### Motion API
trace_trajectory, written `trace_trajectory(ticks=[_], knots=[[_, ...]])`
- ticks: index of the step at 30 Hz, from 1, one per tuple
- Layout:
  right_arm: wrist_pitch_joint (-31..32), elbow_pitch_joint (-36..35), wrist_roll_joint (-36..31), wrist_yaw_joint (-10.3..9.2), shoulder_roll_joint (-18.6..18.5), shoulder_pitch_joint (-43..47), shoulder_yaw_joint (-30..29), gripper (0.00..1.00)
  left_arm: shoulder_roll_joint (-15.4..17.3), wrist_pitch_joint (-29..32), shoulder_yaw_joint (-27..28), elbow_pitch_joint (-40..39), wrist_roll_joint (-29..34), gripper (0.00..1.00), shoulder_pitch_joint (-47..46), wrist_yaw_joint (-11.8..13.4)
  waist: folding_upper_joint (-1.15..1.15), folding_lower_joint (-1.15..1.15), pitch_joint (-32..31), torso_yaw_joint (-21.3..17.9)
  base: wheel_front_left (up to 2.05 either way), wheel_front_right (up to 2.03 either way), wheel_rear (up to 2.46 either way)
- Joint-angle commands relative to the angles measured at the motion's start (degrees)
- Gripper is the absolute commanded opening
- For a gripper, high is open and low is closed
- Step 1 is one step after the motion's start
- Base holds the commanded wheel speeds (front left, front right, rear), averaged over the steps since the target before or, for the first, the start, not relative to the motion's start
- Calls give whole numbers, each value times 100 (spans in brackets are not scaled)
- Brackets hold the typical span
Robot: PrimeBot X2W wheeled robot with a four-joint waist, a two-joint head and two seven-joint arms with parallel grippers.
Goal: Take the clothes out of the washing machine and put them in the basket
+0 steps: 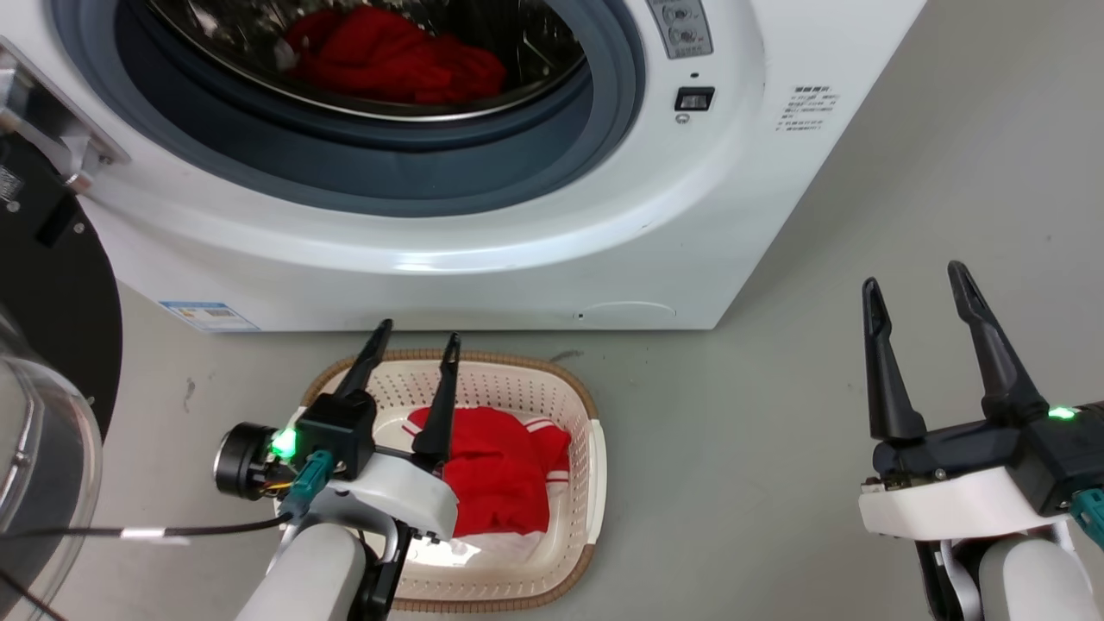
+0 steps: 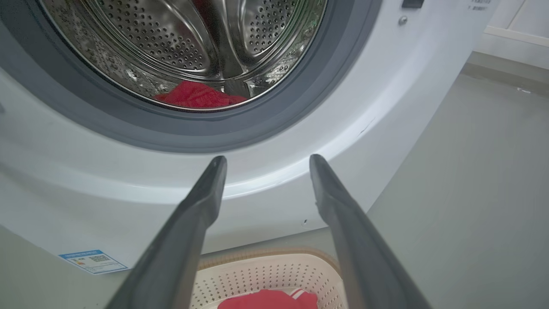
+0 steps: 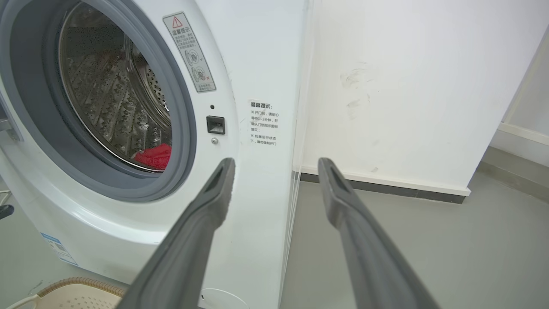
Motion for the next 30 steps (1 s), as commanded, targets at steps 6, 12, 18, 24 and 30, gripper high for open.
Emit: trace_trajectory(ticks=[6, 12, 18, 24, 30], knots=[[-11, 42, 26, -6, 6, 207, 45, 100, -165, -15, 654, -858, 296, 100, 472, 183, 0, 1, -360, 12, 0, 0, 0], [-11, 37, 50, -6, 7, 219, 131, 100, -225, -15, 1182, -1181, 482, 100, 447, 122, 0, 1, -424, -77, 0, 0, 0], [-12, -32, 100, -6, 7, 46, 188, 100, -210, -15, 1468, -860, 516, 100, -134, -21, 0, 1, -179, -283, 0, 0, 0], [-11, -115, 177, -5, 8, -219, 230, 100, -11, 73, 1611, -59, 489, 100, -1274, -186, 0, 1, 354, -593, 0, 0, 0], [-11, -179, 357, -6, 8, -529, 190, 100, 325, 456, 1560, 848, 666, 100, -2664, -338, 0, 1, 1028, -962, 0, 0, 0]])
